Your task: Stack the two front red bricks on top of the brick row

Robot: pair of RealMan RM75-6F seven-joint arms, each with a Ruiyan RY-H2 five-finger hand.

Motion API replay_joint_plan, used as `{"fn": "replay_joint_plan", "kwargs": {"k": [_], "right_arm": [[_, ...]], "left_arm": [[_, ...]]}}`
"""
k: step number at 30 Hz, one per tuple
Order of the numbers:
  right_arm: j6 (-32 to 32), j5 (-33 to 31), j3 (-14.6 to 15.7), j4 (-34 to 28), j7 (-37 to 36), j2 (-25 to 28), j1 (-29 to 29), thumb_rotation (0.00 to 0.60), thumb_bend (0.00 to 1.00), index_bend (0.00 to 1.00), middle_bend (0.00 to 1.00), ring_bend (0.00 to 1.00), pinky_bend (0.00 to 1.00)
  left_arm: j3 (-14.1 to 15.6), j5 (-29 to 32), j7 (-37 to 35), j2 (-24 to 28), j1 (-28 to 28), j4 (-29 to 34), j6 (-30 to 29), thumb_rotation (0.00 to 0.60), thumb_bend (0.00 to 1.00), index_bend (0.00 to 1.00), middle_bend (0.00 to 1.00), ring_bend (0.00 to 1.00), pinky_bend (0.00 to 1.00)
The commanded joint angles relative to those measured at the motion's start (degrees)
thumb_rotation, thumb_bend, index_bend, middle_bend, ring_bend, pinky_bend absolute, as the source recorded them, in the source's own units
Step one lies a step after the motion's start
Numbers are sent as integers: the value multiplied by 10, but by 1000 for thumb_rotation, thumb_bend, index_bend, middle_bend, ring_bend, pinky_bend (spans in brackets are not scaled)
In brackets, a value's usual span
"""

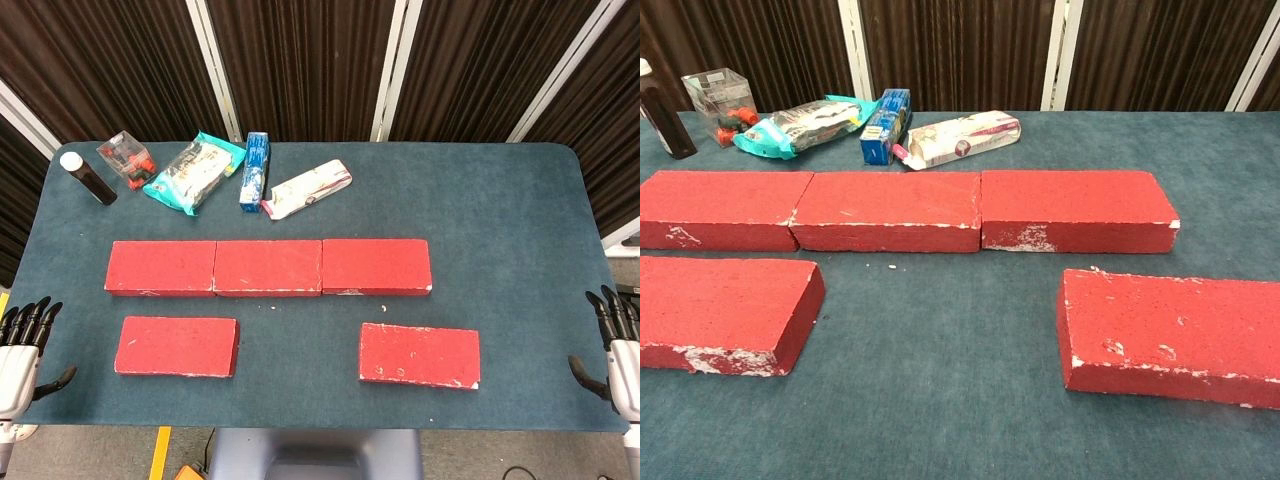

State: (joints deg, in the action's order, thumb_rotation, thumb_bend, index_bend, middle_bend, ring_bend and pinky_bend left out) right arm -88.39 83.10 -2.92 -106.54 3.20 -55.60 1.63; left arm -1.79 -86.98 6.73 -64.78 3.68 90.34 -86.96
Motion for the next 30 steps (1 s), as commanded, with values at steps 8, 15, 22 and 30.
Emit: {"fn": "replay_joint_plan", "kwargs": {"k": [8,15,22,30], "right_arm": [[-3,2,1,-2,5,-3,3,600,467,79,0,0,0],[6,5,4,-3,0,1,1,600,467,79,0,0,0],[25,-5,3,1,-21,12,-6,600,467,78,0,0,0],[41,-13,2,-1,-15,15,-13,600,467,79,0,0,0]], "left_arm": [[-1,3,-3,6,-4,6,-5,600,196,0,0,0,20],[-1,7,6,5,-5,8,-4,600,216,0,0,0,20],[47,-30,-22,93,20,91,78,600,220,0,0,0,32],[65,28,57,243,105,271,261,600,0,0,0,0,42]]}}
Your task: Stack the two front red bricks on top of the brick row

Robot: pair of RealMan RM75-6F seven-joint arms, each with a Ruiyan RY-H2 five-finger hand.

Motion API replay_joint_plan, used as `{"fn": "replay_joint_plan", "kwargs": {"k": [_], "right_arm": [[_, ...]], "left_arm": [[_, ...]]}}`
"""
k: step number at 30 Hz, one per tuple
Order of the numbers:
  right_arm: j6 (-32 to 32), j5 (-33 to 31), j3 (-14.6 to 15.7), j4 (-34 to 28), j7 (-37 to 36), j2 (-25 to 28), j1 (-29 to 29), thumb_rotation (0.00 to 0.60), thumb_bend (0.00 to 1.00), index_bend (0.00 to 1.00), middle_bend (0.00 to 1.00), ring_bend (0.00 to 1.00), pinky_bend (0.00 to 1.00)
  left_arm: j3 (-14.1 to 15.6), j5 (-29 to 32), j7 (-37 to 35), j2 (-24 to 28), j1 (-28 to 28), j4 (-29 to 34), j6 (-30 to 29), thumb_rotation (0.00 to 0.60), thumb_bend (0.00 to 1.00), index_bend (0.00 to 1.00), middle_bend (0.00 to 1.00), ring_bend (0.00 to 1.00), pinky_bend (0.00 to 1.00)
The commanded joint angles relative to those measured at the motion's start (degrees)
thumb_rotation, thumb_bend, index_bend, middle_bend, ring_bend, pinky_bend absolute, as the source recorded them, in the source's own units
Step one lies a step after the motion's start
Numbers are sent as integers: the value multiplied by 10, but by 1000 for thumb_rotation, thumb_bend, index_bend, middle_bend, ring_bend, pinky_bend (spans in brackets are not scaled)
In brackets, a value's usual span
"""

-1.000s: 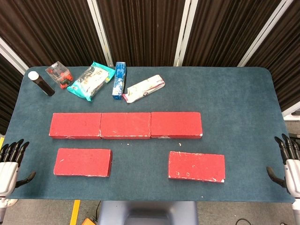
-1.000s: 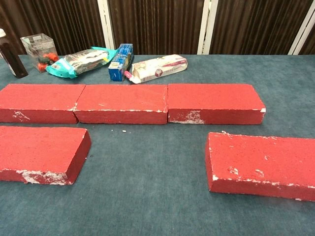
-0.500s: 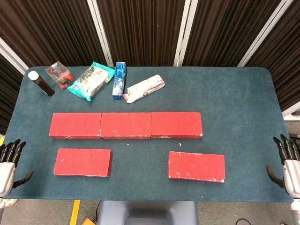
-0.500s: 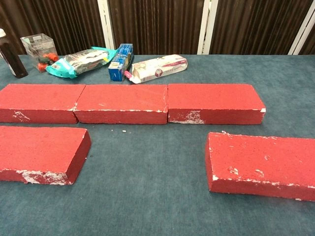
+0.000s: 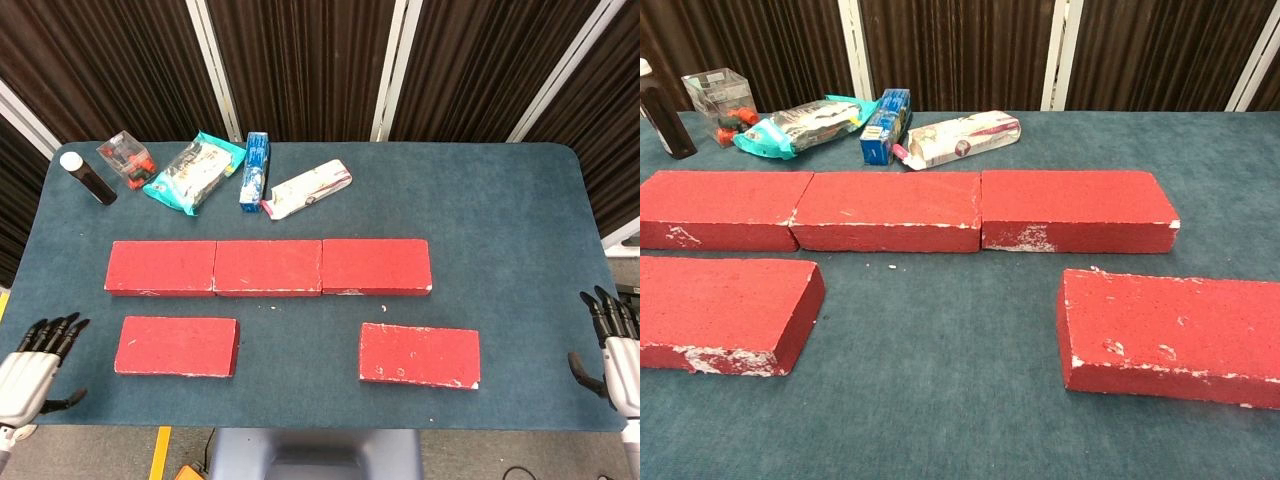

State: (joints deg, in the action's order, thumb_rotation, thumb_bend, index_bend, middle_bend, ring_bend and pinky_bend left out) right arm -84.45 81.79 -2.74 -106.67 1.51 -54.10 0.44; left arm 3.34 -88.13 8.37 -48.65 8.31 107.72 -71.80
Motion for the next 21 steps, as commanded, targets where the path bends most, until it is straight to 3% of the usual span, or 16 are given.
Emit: {"fn": "replay_joint_plan", "kwargs": {"k": [1,6,10,15,21], "right_arm": [[3,-1,1,0,4,0,-2,600,467,79,0,0,0],[14,-6,1,-1,15,-3,-8,600,467,79,0,0,0],[20,-13,0,-2,26,-6,-12,600,466,78,0,0,0],[23,-16,0,-5,34,-8,-14,600,467,78,0,0,0],[26,-20,0,-5,35,-8,-15,600,467,79,0,0,0]], "left_arm": [[10,52,50,90,68,110,123,600,0,0,0,0,42],[-9,123,102,99,116,159,183,600,0,0,0,0,44],[-18,190,166,78,154,180,213,600,0,0,0,0,43],[-21,277,232,36,198,195,226,600,0,0,0,0,43],[-20,338,269,-5,227,195,213,600,0,0,0,0,43]]}}
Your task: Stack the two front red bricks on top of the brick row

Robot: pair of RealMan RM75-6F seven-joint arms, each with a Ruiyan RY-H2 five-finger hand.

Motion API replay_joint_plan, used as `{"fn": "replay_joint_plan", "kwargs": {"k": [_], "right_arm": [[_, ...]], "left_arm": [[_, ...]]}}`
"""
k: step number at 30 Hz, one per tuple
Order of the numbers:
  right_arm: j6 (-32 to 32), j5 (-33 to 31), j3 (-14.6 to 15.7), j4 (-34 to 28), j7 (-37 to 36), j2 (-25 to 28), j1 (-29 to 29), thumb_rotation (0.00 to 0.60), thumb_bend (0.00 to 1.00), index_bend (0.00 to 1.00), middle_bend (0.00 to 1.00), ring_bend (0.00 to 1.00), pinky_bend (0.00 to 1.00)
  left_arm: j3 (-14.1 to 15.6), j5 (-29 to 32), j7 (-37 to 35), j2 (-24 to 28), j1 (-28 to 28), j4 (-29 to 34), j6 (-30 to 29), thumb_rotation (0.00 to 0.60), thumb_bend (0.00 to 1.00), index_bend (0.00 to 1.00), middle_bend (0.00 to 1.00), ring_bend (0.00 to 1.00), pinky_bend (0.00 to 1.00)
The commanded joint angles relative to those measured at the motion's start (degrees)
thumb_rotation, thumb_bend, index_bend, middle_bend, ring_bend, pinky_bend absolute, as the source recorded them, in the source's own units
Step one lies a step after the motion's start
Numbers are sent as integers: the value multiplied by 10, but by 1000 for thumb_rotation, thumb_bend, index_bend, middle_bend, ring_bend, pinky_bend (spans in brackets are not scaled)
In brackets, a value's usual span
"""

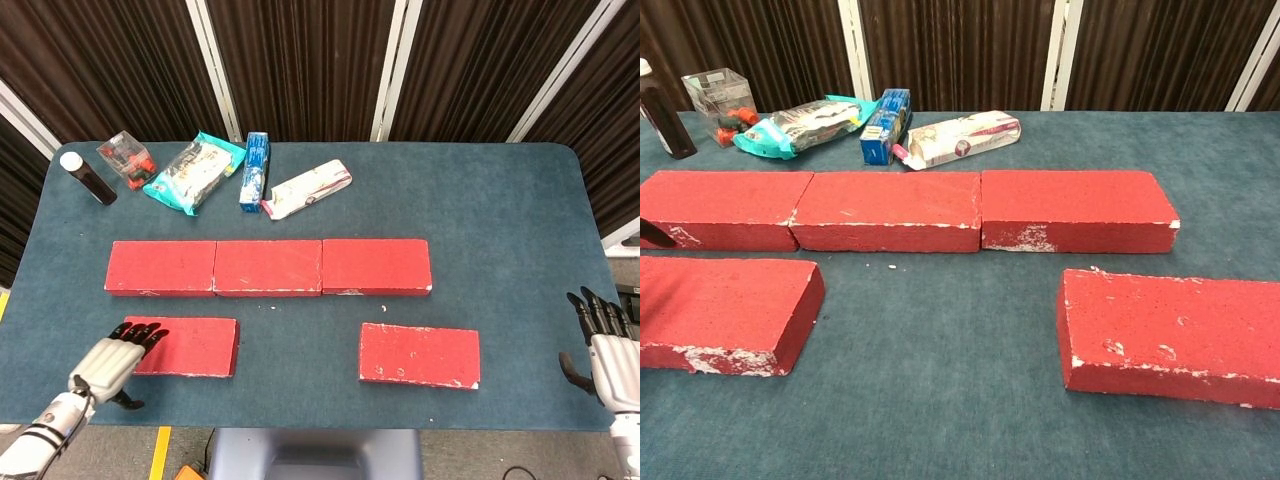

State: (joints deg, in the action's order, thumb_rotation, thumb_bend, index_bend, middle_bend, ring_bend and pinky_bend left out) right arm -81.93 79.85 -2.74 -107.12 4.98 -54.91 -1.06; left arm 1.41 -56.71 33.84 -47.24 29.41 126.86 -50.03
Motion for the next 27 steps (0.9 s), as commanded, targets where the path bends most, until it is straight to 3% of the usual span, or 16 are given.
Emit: {"fn": "replay_joint_plan", "kwargs": {"k": [1,3,9,16,27], "right_arm": [[1,-1,0,0,0,0,0,600,467,79,0,0,0],[2,-1,0,0,1,0,-1,600,468,79,0,0,0],[10,-4,3,-3,11,0,-5,600,467,79,0,0,0],[14,-3,5,-4,5,4,-6,600,467,79,0,0,0],[18,-4,6,-4,5,3,-9,600,467,79,0,0,0]], "left_arm": [[0,27,17,-21,18,3,-6,600,0,0,0,0,42],[-1,43,23,-30,24,3,-13,600,0,0,0,0,42],[-20,186,94,-93,82,11,-96,600,0,0,0,0,44],[-25,284,142,-145,127,7,-155,600,0,0,0,0,44],[-17,330,140,-175,154,-16,-171,600,0,0,0,0,44]]}}
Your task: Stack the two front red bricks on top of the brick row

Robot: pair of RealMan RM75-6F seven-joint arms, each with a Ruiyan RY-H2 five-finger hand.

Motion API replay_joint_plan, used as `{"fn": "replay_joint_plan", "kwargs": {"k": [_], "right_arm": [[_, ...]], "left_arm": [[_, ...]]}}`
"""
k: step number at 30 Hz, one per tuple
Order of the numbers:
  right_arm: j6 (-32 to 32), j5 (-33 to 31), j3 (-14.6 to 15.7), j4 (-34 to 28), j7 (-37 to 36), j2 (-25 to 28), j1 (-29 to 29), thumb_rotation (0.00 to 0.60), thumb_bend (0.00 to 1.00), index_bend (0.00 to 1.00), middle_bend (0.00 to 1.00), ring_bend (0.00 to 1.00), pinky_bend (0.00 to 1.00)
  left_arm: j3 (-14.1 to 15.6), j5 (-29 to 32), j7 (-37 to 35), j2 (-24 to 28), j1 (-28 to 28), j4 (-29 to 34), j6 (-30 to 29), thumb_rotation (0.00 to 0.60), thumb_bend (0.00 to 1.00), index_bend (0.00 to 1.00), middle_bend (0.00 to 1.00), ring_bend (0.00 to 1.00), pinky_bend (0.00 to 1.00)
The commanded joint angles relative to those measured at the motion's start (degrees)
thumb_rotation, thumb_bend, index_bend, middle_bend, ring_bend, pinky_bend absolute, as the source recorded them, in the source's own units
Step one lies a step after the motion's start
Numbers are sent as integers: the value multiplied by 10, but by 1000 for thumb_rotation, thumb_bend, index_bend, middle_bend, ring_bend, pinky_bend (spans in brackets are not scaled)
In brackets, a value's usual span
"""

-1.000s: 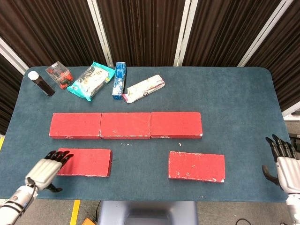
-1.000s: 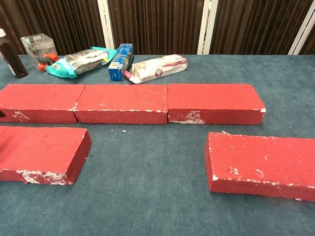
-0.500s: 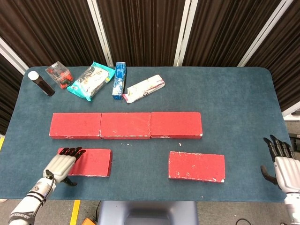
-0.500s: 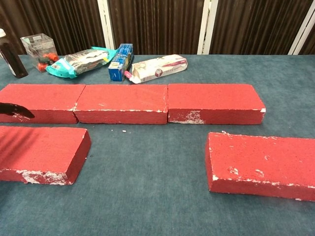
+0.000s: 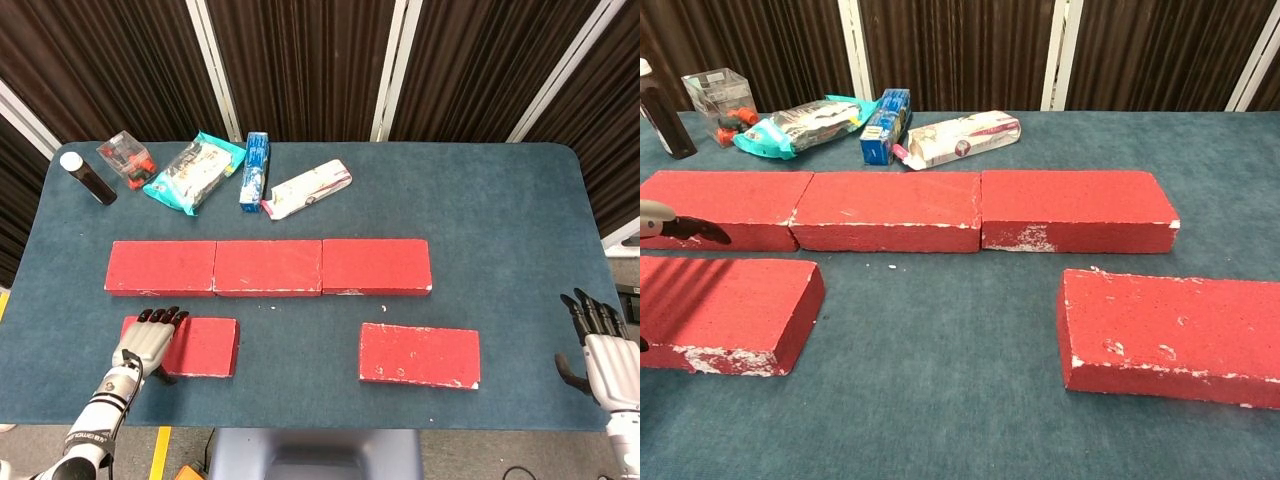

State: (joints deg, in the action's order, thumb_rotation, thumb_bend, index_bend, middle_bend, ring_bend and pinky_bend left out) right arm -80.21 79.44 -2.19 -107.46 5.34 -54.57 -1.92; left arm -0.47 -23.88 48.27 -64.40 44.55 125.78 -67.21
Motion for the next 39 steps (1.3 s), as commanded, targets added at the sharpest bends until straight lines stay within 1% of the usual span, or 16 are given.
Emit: {"fn": "replay_joint_plan", "kwargs": {"k": [1,7,15,39], "right_arm": [[2,-1,1,-1,3,-1,-1,600,467,79,0,0,0],[8,5,5,-2,-1,2,-3,600,467,79,0,0,0],[9,0,4,-2,5,-1,-5,600,467,79,0,0,0],[12,-4,5,-3,8,-3,-8,600,467,80,0,0,0]], "left_arm": [[2,3,-5,-5,5,-8,2,600,0,0,0,0,44],[12,11,-8,-15,13,-26,9,600,0,0,0,0,45],[16,10,-26,-22,18,-47,20,600,0,0,0,0,46],[32,23,-22,-48,31,-73,-4,600,0,0,0,0,83]]}}
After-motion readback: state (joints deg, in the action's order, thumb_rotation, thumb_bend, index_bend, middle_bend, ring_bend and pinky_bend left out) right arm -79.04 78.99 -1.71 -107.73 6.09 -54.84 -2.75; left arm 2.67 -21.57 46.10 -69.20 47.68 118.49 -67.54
